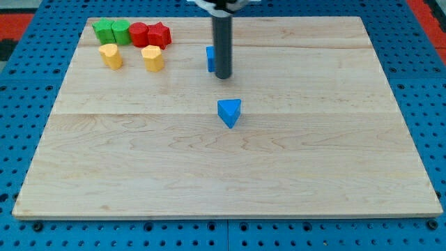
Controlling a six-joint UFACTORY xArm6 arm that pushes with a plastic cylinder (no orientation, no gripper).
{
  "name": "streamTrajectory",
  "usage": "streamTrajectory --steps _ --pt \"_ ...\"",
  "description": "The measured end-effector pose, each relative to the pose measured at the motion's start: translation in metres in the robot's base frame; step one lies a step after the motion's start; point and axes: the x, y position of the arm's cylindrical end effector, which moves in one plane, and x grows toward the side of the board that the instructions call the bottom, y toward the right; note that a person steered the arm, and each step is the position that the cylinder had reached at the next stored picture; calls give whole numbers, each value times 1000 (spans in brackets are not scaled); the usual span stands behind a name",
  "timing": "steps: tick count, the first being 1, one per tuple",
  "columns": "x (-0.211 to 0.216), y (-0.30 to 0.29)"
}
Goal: Place a blue triangle to the right of the yellow hexagon
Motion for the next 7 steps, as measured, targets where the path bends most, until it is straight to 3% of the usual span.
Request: streamTrajectory --steps 1,2,3,4,7 --pt "38 78" --pt "91 77" --pt "100 15" --pt "80 -52" --pt "37 -97"
